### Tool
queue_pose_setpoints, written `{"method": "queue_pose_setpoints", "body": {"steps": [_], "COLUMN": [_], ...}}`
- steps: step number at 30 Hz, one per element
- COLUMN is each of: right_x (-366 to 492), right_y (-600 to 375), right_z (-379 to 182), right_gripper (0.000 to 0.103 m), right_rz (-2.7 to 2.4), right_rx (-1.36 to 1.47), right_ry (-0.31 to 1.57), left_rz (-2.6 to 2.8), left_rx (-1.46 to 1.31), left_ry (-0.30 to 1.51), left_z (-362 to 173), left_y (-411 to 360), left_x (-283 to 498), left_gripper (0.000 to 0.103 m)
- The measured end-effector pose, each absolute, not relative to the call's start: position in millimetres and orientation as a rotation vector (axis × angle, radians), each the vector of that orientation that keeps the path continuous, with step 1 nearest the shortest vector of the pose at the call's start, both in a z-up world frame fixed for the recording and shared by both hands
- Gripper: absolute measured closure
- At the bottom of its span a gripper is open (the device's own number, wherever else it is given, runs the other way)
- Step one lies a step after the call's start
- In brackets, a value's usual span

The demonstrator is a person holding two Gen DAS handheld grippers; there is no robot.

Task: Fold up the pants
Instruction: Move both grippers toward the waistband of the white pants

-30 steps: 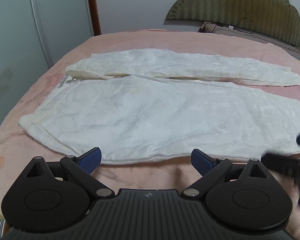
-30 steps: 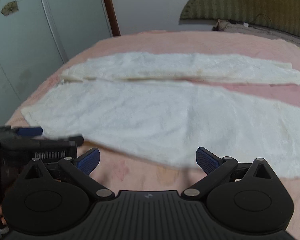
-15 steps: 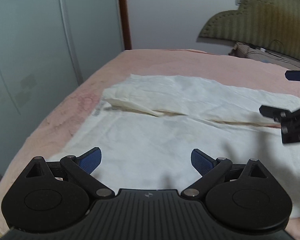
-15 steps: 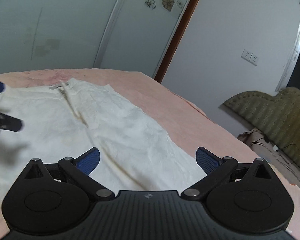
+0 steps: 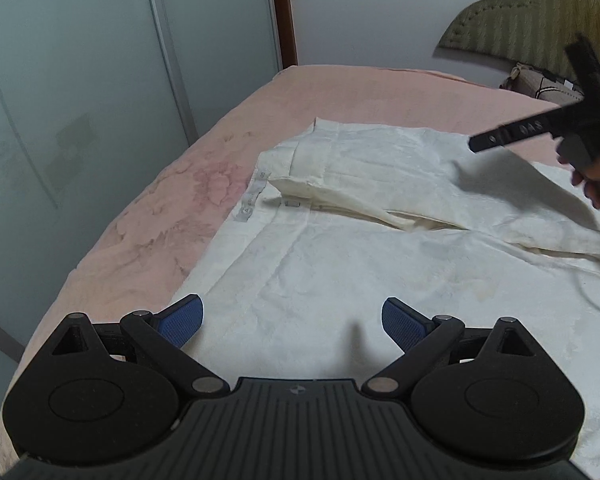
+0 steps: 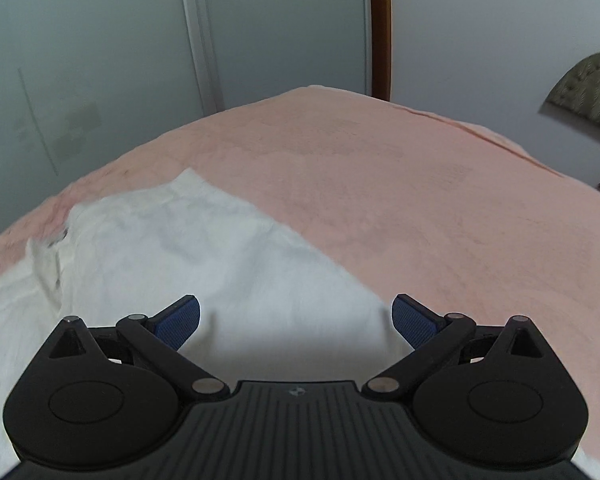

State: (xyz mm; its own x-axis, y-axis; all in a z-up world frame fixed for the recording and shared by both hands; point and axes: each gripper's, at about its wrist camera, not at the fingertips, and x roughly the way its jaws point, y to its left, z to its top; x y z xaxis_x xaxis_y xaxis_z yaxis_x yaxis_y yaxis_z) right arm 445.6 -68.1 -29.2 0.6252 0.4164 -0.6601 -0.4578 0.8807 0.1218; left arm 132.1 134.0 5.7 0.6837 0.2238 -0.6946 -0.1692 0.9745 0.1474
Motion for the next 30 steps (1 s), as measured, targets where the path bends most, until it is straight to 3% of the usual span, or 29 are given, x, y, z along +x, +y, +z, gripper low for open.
{"method": "queue_pose_setpoints", "body": {"steps": [9, 18, 23, 30], "right_x": [498.3, 414.1, 392.3, 391.6], "right_y": [-73.3, -41.4, -22.2, -24.9], "right_z": [-50.8, -17.4, -27.9, -36.8], "right_gripper": [0.000, 0.000, 0.000, 0.000], "right_rz": [0.731, 0.882, 0.905, 0.932], "right_rx": [0.126, -0.220, -0.380, -0.321], "right_ry": [0.865, 0.626, 0.629, 0.654], "left_rz": [0.243, 0.248, 0.168, 0.034], "left_rx": [0.097, 0.045, -0.065, -0.347], "left_ry": [0.818, 0.774, 0.786, 0.944], "left_z": [2.5, 24.5, 38.3, 27.3], "left_y": [146.4, 149.6, 151.2, 162.8], "left_x": [177.1, 246.6, 303.1, 391.0], "left_gripper": [0.005, 0.005, 0.005, 0.007]}}
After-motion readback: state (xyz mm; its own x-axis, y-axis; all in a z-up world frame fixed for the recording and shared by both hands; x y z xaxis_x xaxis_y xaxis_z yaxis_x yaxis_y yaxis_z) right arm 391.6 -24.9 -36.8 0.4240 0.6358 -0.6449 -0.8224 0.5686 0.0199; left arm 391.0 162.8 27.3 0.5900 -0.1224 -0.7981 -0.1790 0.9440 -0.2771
